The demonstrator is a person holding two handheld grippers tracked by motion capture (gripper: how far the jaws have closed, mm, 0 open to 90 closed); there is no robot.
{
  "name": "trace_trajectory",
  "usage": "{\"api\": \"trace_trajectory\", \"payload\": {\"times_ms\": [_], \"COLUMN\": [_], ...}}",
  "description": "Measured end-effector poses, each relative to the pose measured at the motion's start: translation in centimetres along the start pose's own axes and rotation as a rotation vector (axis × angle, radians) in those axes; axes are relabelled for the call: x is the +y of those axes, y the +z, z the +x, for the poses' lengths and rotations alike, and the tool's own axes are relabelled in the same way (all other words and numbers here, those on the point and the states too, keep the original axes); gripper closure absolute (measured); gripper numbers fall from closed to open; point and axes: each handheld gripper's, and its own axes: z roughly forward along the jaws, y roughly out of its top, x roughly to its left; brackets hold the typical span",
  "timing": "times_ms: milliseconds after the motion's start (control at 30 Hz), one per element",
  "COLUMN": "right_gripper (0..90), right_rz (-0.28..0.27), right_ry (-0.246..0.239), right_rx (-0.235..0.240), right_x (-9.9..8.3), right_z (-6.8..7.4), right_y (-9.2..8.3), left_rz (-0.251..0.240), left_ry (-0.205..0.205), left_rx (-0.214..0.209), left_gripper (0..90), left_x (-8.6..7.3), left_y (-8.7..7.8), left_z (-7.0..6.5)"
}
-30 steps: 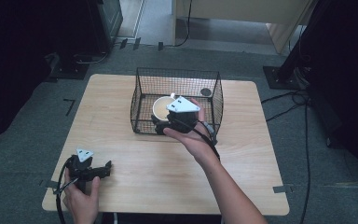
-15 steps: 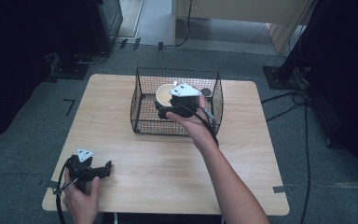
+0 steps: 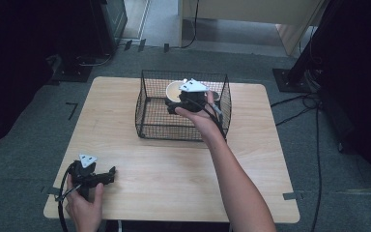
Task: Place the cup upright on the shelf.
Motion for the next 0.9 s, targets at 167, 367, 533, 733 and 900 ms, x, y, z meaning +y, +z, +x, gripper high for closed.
{"api": "trace_trajectory", "payload": {"times_ms": [167,367,533,733,900], "right_gripper": [9.1,9.1,9.1,9.0,9.1], "right_rz": [0.005,0.025,0.032,0.046,0.096], "right_ry": [-0.004,-0.02,-0.018,-0.004,-0.011], "right_rx": [-0.006,-0.012,-0.019,0.009,-0.001], "right_x": [-0.2,-0.9,-1.5,-2.5,-3.2], "right_z": [-0.5,-0.7,-1.0,-1.4,-1.4], "right_y": [1.2,2.4,3.6,5.0,5.7], "left_rz": [0.001,0.002,0.001,0.0,0.0], "left_ry": [-0.001,-0.001,-0.003,-0.004,-0.003], "left_rx": [-0.001,-0.001,-0.001,-0.001,-0.001], "left_gripper": [0.0,0.0,0.0,0.0,0.0], "left_x": [0.0,0.0,0.0,0.0,0.0], "left_y": [0.0,0.0,0.0,0.0,0.0], "left_z": [0.0,0.0,0.0,0.0,0.0]}}
